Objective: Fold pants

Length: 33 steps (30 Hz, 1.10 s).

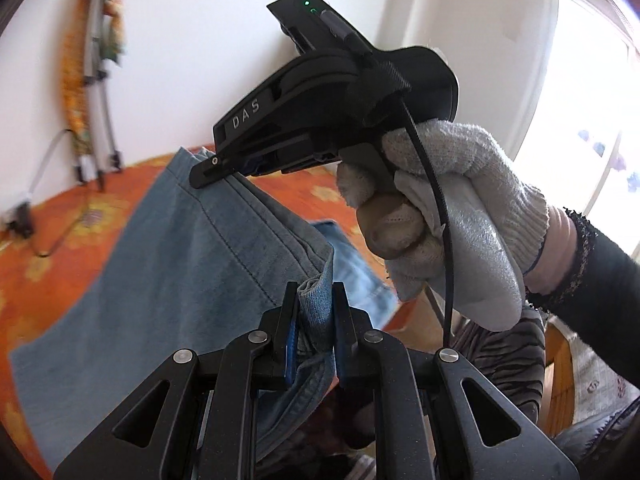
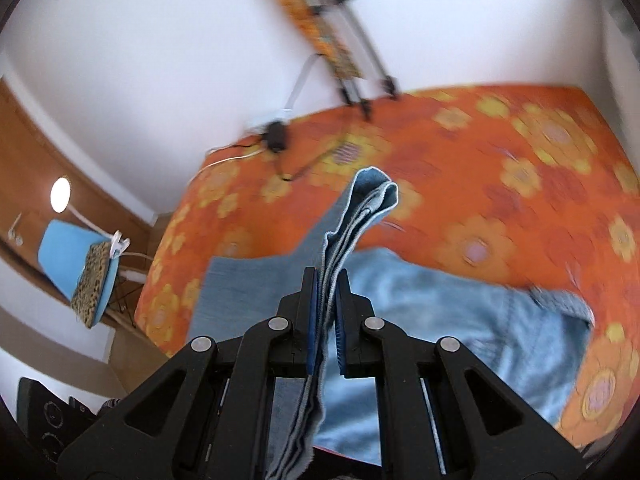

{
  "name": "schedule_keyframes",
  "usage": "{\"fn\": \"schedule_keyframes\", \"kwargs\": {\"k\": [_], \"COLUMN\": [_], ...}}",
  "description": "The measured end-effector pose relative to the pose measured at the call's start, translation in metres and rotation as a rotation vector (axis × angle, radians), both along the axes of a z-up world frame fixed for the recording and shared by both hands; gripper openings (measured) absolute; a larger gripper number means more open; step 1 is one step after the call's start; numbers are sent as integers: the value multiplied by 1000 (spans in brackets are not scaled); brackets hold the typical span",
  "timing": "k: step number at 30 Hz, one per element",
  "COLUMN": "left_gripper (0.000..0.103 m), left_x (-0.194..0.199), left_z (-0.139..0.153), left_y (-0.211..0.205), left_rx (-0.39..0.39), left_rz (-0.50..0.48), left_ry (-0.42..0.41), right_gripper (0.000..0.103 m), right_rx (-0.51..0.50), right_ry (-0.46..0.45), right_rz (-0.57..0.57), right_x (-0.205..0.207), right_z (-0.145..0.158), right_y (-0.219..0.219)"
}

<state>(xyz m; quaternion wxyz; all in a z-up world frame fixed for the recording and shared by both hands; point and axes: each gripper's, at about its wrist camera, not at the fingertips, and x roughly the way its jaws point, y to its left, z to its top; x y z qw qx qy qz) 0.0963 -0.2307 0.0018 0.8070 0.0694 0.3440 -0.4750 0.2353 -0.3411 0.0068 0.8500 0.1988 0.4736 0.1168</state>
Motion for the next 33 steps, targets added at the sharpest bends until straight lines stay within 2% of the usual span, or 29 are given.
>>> {"fn": "schedule_keyframes", "kwargs": {"k": [4, 13, 16, 23, 25, 29, 33], "left_gripper": [13, 13, 13, 13, 13, 13, 13], "left_x": [4, 17, 11, 25, 15, 18, 23], "left_z": [-17, -55, -59, -68, -82, -92, -105], "left_y": [-26, -81, -92, -120, -126, -136, -144], "left_rx": [7, 57, 73, 100, 111, 135, 169], "left_rz": [-47, -113, -125, -150, -163, -184, -204], "left_ry": [22, 63, 59, 56, 60, 71, 90], "right_gripper": [8, 7, 7, 7, 7, 7, 7], "right_rx": [6, 29, 45, 45, 35, 59, 42], "right_ry": [6, 56, 67, 67, 76, 89, 132], "right_rz": [-50, -137, -156, -171, -174, -187, -197], "right_x": [-20, -51, -54, -54, -56, -63, -65], "right_z": [-20, -70, -81, -91, -97, -109, -127], "right_y": [-42, -104, -117, -131, -135, -144, -149]}}
